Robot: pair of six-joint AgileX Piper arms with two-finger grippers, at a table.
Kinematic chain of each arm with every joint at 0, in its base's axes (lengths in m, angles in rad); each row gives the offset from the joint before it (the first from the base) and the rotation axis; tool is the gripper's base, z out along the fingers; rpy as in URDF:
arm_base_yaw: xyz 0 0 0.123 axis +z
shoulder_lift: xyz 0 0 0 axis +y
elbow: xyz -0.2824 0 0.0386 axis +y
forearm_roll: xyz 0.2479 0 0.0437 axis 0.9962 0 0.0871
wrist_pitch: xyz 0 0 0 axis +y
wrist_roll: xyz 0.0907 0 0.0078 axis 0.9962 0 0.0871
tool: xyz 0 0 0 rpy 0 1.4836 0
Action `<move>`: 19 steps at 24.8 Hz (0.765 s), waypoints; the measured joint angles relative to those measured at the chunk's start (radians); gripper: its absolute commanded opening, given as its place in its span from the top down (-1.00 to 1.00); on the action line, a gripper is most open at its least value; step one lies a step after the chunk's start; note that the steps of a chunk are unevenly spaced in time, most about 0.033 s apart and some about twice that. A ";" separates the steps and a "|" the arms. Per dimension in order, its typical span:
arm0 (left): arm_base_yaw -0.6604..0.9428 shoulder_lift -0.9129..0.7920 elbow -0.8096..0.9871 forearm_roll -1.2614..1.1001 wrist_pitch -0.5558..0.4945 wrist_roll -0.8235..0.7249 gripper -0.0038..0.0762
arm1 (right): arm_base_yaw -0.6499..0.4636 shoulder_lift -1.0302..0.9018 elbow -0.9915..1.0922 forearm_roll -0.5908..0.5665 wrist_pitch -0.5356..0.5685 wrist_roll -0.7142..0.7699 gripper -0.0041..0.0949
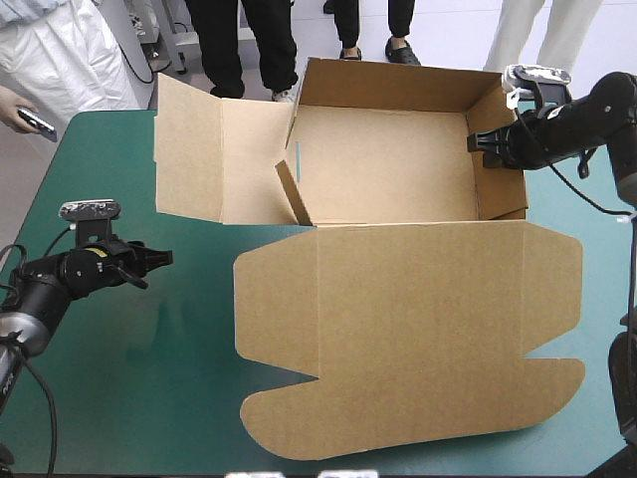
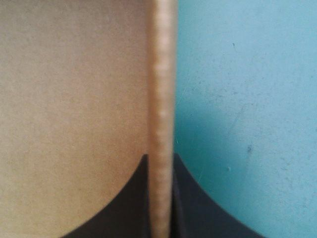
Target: Fold the box
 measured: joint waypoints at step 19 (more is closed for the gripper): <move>0.000 0.206 0.000 -1.378 0.313 0.978 0.25 | 0.072 -0.005 0.121 0.001 -0.050 -0.034 0.96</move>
